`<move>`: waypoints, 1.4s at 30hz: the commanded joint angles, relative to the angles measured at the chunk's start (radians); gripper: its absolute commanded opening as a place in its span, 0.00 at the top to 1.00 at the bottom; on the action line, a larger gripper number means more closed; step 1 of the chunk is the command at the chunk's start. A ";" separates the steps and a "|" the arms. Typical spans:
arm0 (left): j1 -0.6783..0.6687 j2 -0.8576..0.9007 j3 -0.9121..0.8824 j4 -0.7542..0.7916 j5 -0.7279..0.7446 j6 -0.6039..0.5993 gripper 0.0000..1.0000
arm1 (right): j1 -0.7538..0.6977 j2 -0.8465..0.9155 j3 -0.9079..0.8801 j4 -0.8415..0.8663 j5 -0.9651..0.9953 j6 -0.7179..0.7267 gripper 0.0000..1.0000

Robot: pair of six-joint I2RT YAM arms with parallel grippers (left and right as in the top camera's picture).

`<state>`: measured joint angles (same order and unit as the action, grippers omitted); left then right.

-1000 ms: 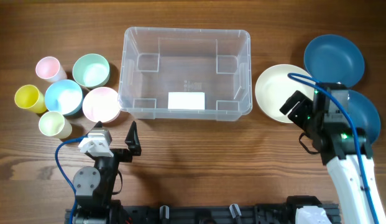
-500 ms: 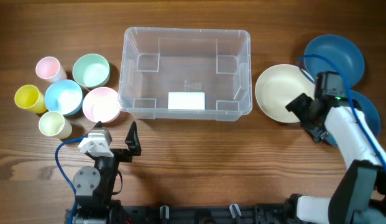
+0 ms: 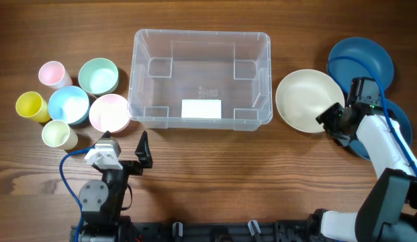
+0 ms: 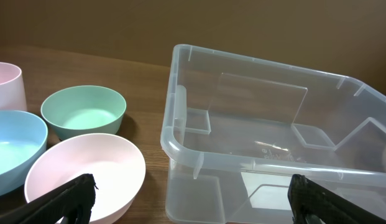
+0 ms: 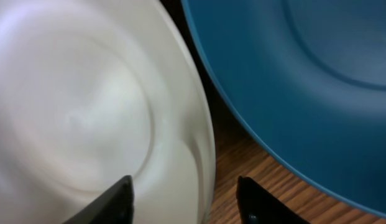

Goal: Pack container
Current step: 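Move the right gripper to the cream plate's rim and grasp it, then lift the cream plate with the right gripper and lower it into the bin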

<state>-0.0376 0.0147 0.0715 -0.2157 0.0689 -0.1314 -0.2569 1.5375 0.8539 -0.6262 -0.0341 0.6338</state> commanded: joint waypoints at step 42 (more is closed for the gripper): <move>-0.004 -0.007 -0.007 0.006 -0.006 0.023 0.00 | 0.002 -0.173 0.033 0.037 -0.023 -0.241 0.96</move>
<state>-0.0376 0.0147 0.0715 -0.2161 0.0685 -0.1314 -0.2562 1.4540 0.8192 -0.5751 -0.0837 0.4419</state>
